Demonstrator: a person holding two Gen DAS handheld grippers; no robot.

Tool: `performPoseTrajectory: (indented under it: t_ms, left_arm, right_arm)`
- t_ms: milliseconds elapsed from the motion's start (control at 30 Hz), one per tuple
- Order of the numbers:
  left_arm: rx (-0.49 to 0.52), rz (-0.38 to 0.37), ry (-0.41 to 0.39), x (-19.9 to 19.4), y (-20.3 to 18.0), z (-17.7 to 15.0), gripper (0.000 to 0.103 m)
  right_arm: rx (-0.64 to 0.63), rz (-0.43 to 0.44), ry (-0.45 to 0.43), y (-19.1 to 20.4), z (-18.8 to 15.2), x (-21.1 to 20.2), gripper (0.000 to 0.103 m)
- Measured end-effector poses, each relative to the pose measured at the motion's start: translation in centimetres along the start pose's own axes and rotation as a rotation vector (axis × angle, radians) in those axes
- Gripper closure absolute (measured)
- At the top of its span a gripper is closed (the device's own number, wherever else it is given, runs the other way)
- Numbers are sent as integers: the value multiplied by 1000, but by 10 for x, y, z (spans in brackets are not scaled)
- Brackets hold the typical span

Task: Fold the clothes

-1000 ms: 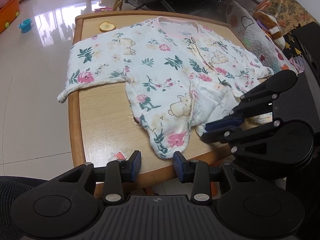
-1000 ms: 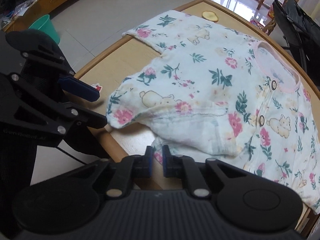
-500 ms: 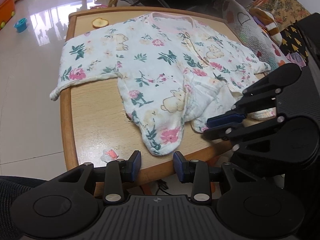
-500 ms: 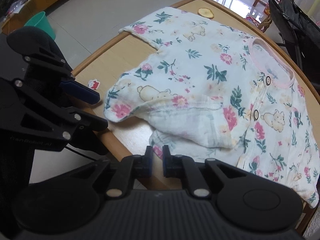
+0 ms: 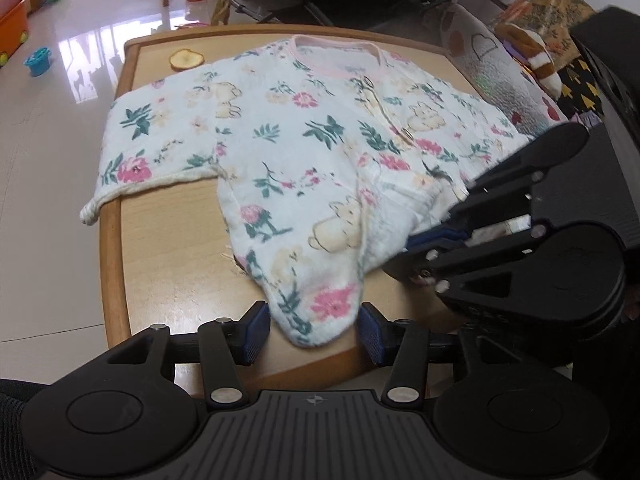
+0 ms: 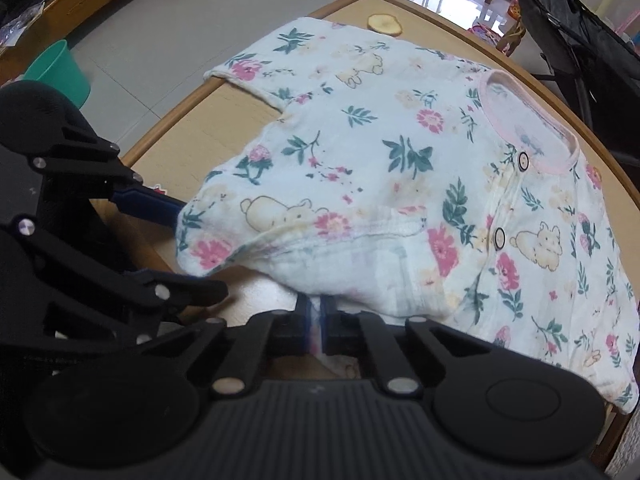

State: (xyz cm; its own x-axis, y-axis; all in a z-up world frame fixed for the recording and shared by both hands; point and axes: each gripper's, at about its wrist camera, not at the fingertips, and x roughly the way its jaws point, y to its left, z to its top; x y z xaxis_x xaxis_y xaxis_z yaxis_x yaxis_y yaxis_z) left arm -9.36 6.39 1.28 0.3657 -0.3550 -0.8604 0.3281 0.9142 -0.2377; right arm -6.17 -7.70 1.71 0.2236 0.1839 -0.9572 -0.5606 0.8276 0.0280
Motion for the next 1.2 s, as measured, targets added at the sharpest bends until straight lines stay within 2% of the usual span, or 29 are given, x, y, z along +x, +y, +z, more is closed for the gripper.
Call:
performPoseTrajectory:
  t_ms: [67, 100, 133, 233, 333, 533, 733, 967, 1200]
  left_arm:
    - [-2, -9, -2, 0, 1, 1, 57]
    - [2, -10, -2, 0, 1, 1, 66]
    - [5, -11, -2, 1, 1, 1, 80]
    - [17, -24, -16, -1, 0, 1, 93]
    - [38, -20, -40, -9, 1, 4, 97]
    - [76, -24, -64, -29, 3, 16, 97]
    - [128, -18, -52, -49, 1, 27, 97]
    - [167, 1, -42, -63, 1, 42, 97]
    - [208, -18, 41, -55, -2, 41, 97]
  right_arm:
    - [6, 3, -3, -2, -1, 0, 98]
    - [9, 5, -4, -2, -2, -1, 98]
    - [13, 6, -6, -2, -2, -1, 98]
    - [-6, 14, -8, -7, -5, -2, 98]
    - [-11, 21, -8, -7, -6, -2, 98]
    - [-21, 62, -4, -8, -9, -4, 98]
    - [-52, 112, -1, -7, -8, -15, 98]
    - [-139, 65, 26, -7, -12, -19, 94]
    - [-215, 82, -46, 7, -16, -36, 86]
